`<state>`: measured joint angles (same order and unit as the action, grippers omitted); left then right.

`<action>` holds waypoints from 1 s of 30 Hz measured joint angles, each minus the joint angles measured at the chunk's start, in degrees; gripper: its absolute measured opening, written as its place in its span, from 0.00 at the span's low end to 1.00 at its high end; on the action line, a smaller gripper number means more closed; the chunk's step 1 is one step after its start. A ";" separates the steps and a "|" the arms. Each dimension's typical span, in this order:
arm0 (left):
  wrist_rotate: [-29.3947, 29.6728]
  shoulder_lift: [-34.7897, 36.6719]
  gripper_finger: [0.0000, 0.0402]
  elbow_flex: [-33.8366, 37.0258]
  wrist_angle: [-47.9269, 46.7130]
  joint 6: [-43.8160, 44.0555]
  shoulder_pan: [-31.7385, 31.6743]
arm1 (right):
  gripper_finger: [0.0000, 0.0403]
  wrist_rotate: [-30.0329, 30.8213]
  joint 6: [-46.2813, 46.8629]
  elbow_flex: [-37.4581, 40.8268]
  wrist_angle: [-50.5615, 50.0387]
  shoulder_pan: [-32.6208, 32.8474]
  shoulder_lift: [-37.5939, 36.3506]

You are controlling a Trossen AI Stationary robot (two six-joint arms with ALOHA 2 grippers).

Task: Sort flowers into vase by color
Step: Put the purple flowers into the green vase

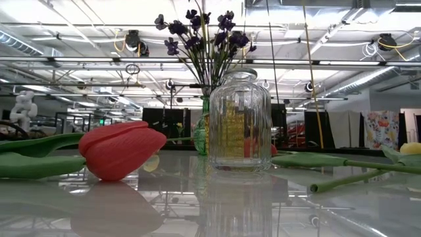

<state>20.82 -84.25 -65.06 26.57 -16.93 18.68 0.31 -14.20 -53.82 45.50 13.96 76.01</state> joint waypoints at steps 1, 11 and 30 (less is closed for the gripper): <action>0.00 0.00 0.03 0.00 0.00 0.00 0.05 | 0.18 -0.65 0.00 0.00 0.03 0.00 0.00; -0.02 0.07 0.05 -0.09 -2.57 1.35 -0.67 | 0.01 -0.28 -0.20 0.00 -0.41 -0.02 0.00; 11.27 9.54 0.75 -0.13 -21.46 13.51 4.10 | 0.00 7.33 12.10 0.00 -22.42 0.02 -3.51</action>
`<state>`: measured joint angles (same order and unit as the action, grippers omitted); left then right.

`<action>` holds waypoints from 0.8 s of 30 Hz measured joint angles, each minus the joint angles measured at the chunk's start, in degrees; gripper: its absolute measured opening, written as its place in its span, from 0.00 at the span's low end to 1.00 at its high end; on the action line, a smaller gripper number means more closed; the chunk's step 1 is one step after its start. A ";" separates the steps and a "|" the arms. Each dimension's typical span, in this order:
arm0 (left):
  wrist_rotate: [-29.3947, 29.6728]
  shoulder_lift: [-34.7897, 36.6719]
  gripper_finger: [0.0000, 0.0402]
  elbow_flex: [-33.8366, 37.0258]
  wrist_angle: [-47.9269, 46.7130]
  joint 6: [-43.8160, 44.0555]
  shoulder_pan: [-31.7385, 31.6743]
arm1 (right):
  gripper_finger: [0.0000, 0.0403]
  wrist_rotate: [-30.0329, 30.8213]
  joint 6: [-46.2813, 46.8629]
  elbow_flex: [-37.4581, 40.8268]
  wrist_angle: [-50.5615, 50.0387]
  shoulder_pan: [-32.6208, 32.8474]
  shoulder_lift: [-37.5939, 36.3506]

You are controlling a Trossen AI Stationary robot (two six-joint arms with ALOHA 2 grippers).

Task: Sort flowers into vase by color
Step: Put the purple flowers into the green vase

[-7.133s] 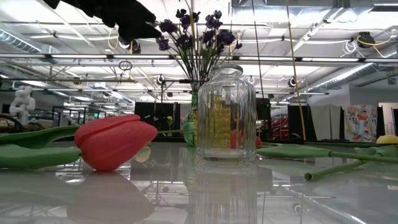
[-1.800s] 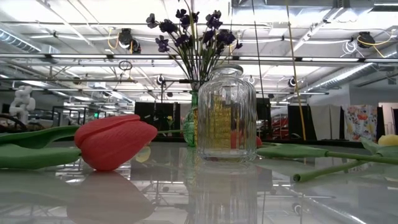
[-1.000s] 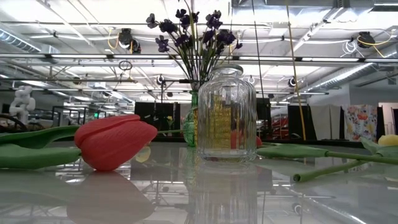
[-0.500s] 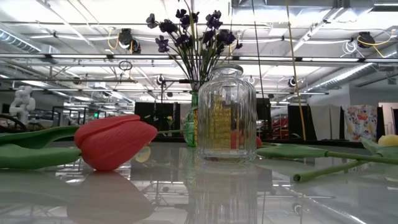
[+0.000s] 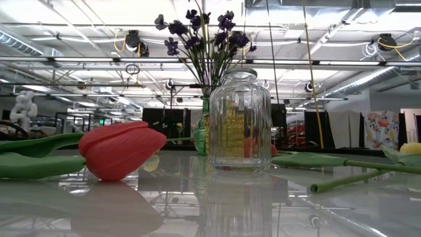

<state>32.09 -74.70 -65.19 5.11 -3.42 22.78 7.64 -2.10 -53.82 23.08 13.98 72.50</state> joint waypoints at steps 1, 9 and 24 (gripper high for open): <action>0.39 -0.48 0.75 0.00 0.89 0.00 -0.07 | 0.00 0.03 1.83 0.00 -0.70 0.00 0.03; -2.30 -2.10 0.75 0.04 8.49 -1.36 -3.13 | 0.00 0.99 7.94 -5.40 -17.13 0.68 0.06; -9.37 -6.44 0.75 0.04 18.02 -3.68 -4.26 | 0.00 4.63 2.25 -6.05 -17.30 2.23 0.27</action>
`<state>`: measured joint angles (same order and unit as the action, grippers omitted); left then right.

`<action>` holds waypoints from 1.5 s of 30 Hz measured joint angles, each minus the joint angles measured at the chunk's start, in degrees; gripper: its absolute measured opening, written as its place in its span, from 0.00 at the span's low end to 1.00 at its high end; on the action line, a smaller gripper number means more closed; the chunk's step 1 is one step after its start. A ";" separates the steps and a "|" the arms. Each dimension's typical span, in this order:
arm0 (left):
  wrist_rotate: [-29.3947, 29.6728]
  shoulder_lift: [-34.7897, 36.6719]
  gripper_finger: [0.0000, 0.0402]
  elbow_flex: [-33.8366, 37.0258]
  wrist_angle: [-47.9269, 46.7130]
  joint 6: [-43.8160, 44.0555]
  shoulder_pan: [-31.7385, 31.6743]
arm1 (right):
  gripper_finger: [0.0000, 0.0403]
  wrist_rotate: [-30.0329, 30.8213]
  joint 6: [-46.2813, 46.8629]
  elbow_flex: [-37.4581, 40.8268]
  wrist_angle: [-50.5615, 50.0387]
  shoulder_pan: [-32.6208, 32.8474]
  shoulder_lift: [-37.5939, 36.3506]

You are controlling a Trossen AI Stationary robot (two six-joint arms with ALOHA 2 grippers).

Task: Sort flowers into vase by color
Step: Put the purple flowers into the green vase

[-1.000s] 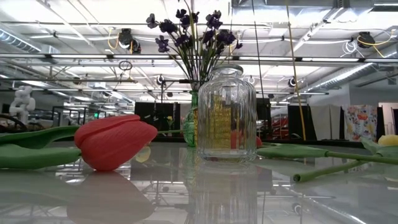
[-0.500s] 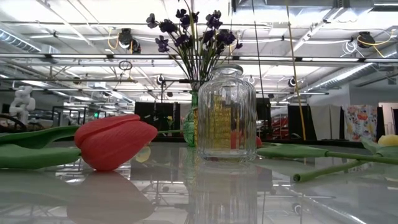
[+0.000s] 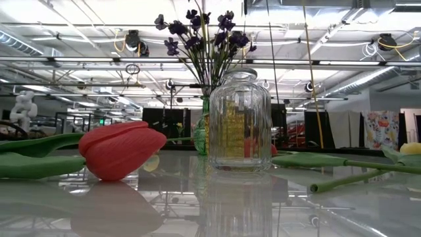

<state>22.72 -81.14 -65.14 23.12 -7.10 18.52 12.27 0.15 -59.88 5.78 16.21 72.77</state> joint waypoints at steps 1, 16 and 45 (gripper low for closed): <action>-0.18 -0.15 0.75 0.00 0.19 -0.84 -0.04 | 0.00 0.00 -0.31 0.02 -0.06 0.00 0.00; -5.85 -3.12 0.75 -0.52 5.93 -2.43 -3.57 | 0.00 2.15 -5.17 0.00 0.47 -0.08 1.22; -6.66 -3.04 0.06 -0.55 6.38 -8.77 -3.91 | 0.07 5.68 -5.48 -0.02 -2.23 -0.77 1.09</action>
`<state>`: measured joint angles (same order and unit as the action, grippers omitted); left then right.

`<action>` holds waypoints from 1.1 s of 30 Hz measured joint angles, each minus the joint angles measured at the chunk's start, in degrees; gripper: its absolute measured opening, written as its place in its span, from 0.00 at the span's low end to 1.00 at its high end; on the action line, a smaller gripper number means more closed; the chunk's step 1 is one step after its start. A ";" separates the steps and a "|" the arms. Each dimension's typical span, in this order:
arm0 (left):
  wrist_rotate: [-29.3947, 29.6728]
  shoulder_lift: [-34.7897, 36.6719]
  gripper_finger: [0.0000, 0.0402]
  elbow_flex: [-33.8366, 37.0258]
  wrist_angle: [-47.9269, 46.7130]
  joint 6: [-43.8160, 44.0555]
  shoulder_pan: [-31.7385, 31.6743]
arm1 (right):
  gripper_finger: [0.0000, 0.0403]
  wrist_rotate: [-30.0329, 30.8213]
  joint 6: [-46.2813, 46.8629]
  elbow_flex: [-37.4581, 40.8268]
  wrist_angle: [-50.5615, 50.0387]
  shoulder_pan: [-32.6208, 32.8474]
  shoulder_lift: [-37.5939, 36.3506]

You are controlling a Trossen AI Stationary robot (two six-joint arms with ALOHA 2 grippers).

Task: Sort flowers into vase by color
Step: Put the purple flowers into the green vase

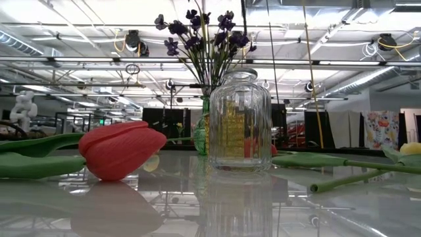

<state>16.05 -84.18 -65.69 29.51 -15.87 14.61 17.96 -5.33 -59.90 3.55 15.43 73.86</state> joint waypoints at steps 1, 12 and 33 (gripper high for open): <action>0.00 0.00 0.04 0.00 -0.32 -1.38 -0.02 | 0.10 0.14 0.02 0.00 -0.88 0.01 -0.38; 0.53 0.00 0.04 -0.04 -2.91 -11.99 -2.79 | 0.43 0.52 9.81 -0.04 -23.71 0.05 -14.83; 2.86 -3.96 0.03 -0.09 -8.38 -15.05 -11.48 | 0.41 0.44 14.56 5.25 -28.17 0.05 -21.09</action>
<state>18.92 -88.14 -65.78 21.13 -30.92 3.13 18.39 9.23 -54.65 -24.62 15.49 52.77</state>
